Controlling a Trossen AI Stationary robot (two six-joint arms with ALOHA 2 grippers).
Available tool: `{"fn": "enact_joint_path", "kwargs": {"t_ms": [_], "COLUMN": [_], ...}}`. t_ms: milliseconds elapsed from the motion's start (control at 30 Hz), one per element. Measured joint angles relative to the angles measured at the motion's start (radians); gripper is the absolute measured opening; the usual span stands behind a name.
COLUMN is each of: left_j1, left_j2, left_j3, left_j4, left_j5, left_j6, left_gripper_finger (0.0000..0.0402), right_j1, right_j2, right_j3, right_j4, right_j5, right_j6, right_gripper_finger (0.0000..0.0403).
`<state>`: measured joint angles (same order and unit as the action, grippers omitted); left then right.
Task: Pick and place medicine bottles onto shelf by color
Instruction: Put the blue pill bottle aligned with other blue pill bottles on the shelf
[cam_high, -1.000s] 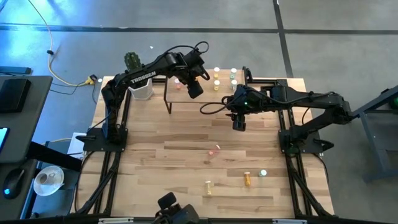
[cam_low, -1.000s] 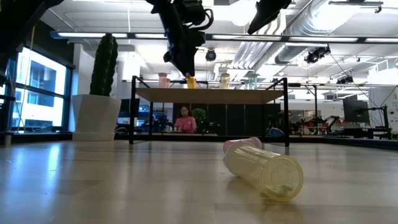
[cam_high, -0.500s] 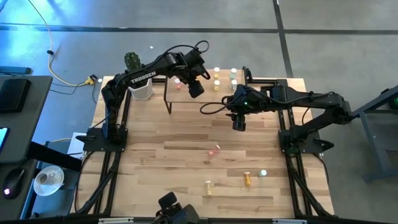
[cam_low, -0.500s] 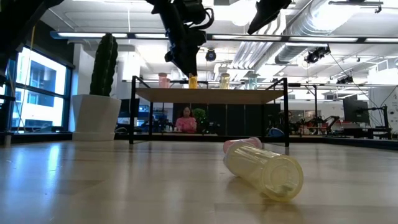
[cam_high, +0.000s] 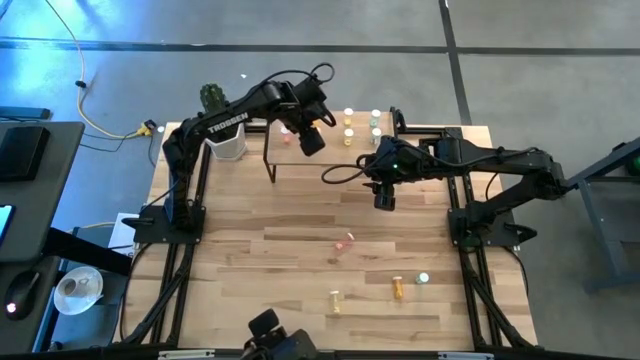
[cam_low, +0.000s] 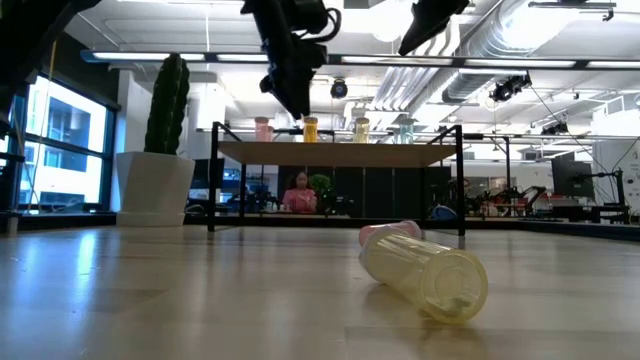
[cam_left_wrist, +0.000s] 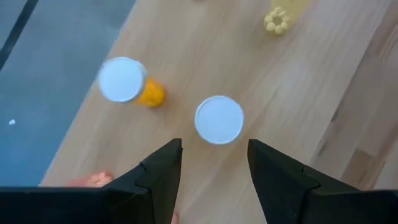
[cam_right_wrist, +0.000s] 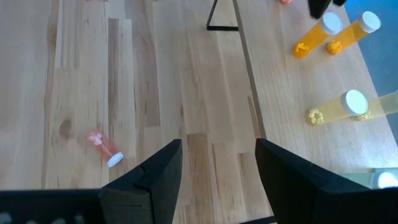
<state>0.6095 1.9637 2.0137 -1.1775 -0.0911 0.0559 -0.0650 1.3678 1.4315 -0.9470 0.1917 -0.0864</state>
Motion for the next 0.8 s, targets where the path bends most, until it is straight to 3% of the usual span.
{"fn": "enact_joint_path", "kwargs": {"t_ms": [200, 533, 800], "left_j1": [-0.002, -0.048, -0.15], "left_j2": [-0.001, 0.001, -0.003], "left_j3": [0.081, 0.124, 0.124], "left_j4": [-0.083, -0.143, -0.142], "left_j5": [-0.003, -0.003, 0.002], "left_j6": [0.0, 0.026, 0.053], "left_gripper_finger": [0.0175, 0.0175, 0.0175], "right_j1": [0.0, 0.0, 0.06], "right_j2": [0.001, 0.0, -0.057], "right_j3": [0.035, 0.11, -0.038], "right_j4": [-0.063, -0.244, -0.334], "right_j5": [0.001, 0.001, 0.043], "right_j6": [0.004, 0.167, 0.274], "right_gripper_finger": [0.0195, 0.0195, 0.0195]}}
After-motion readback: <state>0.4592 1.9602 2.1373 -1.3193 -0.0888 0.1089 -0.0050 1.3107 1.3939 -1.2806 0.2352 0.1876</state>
